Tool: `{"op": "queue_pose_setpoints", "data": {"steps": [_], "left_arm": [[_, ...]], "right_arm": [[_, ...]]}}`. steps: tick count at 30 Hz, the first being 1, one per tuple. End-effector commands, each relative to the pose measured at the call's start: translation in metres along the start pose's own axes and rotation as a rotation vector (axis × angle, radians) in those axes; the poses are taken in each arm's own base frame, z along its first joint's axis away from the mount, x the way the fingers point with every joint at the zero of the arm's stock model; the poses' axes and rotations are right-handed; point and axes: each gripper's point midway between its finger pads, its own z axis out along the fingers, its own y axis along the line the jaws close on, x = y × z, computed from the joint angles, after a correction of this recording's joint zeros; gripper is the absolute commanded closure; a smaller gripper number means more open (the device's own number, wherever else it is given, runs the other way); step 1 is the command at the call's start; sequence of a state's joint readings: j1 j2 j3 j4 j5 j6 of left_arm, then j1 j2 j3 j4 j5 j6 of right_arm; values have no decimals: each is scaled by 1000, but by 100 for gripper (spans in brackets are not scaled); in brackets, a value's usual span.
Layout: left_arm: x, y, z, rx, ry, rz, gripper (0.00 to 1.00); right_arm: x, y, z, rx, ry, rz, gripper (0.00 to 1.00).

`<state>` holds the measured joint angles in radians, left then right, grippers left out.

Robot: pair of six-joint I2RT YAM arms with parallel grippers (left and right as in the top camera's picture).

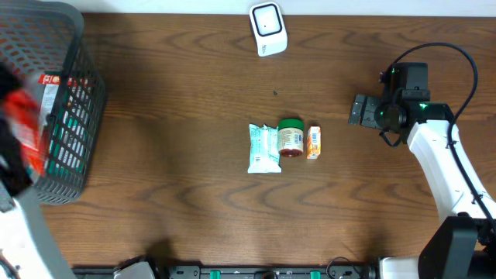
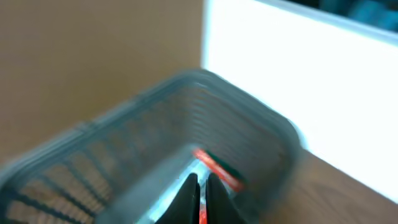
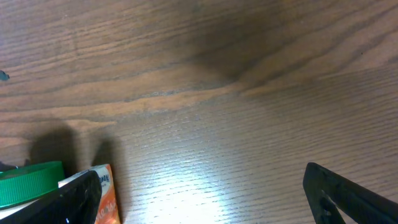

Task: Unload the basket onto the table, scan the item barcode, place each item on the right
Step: 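Reach the left gripper into the basket toward the red snack bag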

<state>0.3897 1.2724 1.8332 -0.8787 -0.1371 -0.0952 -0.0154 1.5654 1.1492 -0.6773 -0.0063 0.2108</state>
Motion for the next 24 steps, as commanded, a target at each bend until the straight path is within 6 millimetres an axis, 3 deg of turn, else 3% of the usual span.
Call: {"op": "queue_pose_setpoints", "data": {"steps": [1, 4, 6, 13, 17, 21, 24], "left_arm": [[25, -41, -10, 106, 90, -23, 93], [64, -82, -11, 192, 215, 53, 93], [80, -95, -7, 188, 250, 106, 93], [95, -108, 1, 162, 294, 120, 93], [80, -94, 7, 96, 235, 106, 83], [57, -66, 17, 8, 169, 83, 51], [39, -26, 27, -92, 127, 11, 34]], "right_arm": [[-7, -1, -7, 5, -28, -7, 1], [-7, -1, -7, 5, -28, -7, 1], [-7, -1, -7, 4, -28, -7, 1], [-7, -1, -7, 5, -28, -7, 1], [-7, -1, -7, 4, -28, -7, 1], [-7, -1, -7, 5, -28, -7, 1], [-7, -1, -7, 4, -28, -7, 1]]}}
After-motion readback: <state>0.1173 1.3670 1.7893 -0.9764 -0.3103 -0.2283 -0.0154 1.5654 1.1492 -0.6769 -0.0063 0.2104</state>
